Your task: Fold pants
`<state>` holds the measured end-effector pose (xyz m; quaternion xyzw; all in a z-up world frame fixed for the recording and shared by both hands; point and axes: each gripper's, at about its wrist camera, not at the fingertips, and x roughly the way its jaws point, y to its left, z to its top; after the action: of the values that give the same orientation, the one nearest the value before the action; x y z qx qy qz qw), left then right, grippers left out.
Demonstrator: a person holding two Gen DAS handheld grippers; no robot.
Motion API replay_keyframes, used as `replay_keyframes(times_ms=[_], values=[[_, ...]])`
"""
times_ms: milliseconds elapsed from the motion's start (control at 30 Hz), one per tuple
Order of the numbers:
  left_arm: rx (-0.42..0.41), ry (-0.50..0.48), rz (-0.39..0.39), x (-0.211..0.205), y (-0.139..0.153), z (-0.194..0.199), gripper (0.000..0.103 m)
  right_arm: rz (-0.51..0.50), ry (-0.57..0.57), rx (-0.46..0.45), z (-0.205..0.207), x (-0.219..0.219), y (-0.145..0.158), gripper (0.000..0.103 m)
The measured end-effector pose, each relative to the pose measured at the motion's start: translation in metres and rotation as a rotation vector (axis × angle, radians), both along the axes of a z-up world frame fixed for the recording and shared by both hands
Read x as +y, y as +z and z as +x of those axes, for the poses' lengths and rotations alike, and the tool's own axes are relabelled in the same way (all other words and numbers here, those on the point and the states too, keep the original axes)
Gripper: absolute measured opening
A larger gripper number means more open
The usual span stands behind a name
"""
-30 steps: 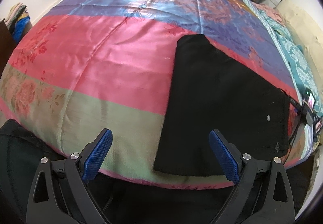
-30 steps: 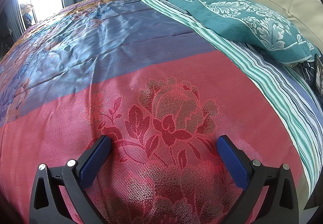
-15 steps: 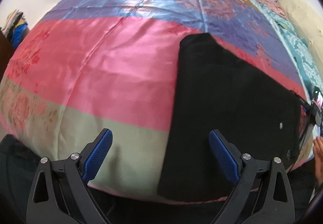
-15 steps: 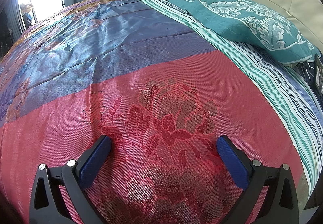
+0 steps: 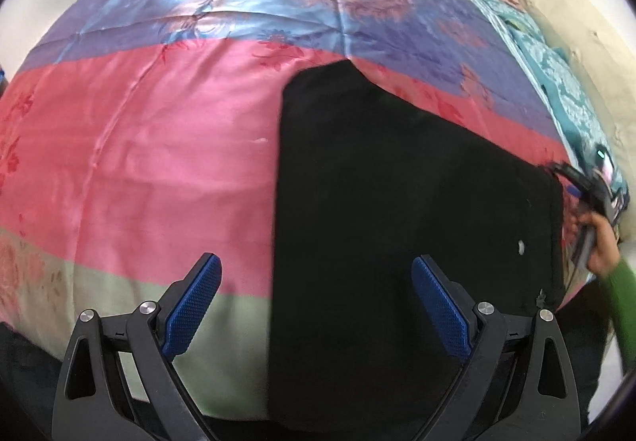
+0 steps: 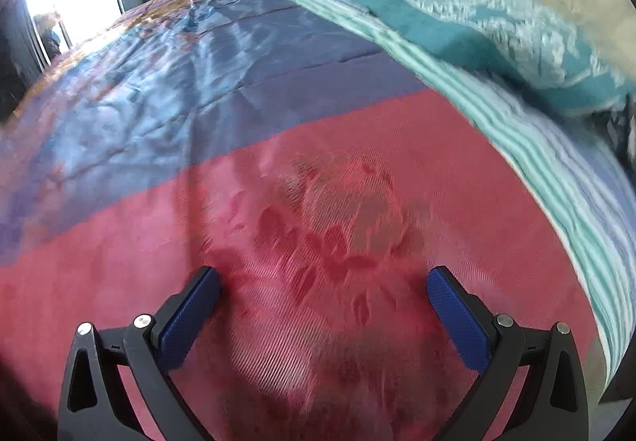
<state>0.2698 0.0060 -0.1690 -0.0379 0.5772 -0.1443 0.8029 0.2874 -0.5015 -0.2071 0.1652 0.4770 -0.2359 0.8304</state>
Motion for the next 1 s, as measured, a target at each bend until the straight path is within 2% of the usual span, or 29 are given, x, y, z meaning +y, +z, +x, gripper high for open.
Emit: replay_keyframes(times_ms=[100, 167, 200, 233, 300, 367, 433, 500, 633, 667, 700, 733, 767, 833, 900, 1000], values=[[0.053, 0.018, -0.082, 0.019, -0.005, 0.012, 0.097, 0.159, 0.092, -0.131, -0.036, 0.023, 0.034, 0.100], [0.097, 0.009, -0.141, 0.025, -0.011, 0.018, 0.097, 0.344, 0.239, -0.196, -0.063, 0.055, 0.049, 0.100], [0.118, -0.005, -0.174, 0.026, -0.015, 0.020, 0.097, 0.501, 0.323, -0.235, -0.075, 0.073, 0.051, 0.100], [0.131, -0.023, -0.199, 0.025, -0.018, 0.021, 0.097, 0.646, 0.385, -0.248, -0.082, 0.088, 0.047, 0.100], [0.154, -0.072, -0.244, 0.018, -0.026, 0.023, 0.097, 0.830, 0.432, -0.219, -0.090, 0.113, 0.032, 0.099], [0.182, -0.105, -0.257, 0.009, -0.036, 0.025, 0.095, 0.911, 0.470, -0.150, -0.091, 0.138, 0.011, 0.091], [0.174, -0.125, -0.249, 0.004, -0.038, 0.023, 0.089, 0.879, 0.508, -0.062, -0.087, 0.154, -0.006, 0.078], [0.166, -0.156, -0.266, -0.001, -0.037, 0.021, 0.083, 0.869, 0.505, -0.063, -0.086, 0.156, -0.012, 0.077], [0.174, -0.154, -0.261, -0.008, -0.043, 0.023, 0.079, 1.002, 0.528, -0.061, -0.075, 0.157, -0.019, 0.077], [0.171, -0.155, -0.251, -0.010, -0.042, 0.023, 0.077, 0.997, 0.544, -0.051, -0.072, 0.160, -0.019, 0.077], [0.164, -0.161, -0.240, -0.012, -0.040, 0.022, 0.067, 0.980, 0.569, -0.040, -0.070, 0.166, -0.018, 0.073], [0.153, -0.166, -0.225, -0.013, -0.039, 0.021, 0.055, 0.923, 0.614, -0.017, -0.067, 0.176, -0.014, 0.066], [0.138, -0.169, -0.207, -0.013, -0.036, 0.018, 0.047, 0.856, 0.642, 0.001, -0.066, 0.184, -0.011, 0.061], [0.120, -0.156, -0.205, -0.011, -0.029, 0.016, 0.025, 0.800, 0.667, 0.001, -0.067, 0.191, -0.004, 0.048], [0.099, -0.142, -0.199, -0.011, -0.020, 0.012, 0.019, 0.754, 0.668, -0.015, -0.070, 0.195, 0.006, 0.041], [0.039, -0.149, -0.144, -0.022, -0.002, 0.002, 0.018, 0.704, 0.672, -0.057, -0.076, 0.203, 0.028, 0.033]])
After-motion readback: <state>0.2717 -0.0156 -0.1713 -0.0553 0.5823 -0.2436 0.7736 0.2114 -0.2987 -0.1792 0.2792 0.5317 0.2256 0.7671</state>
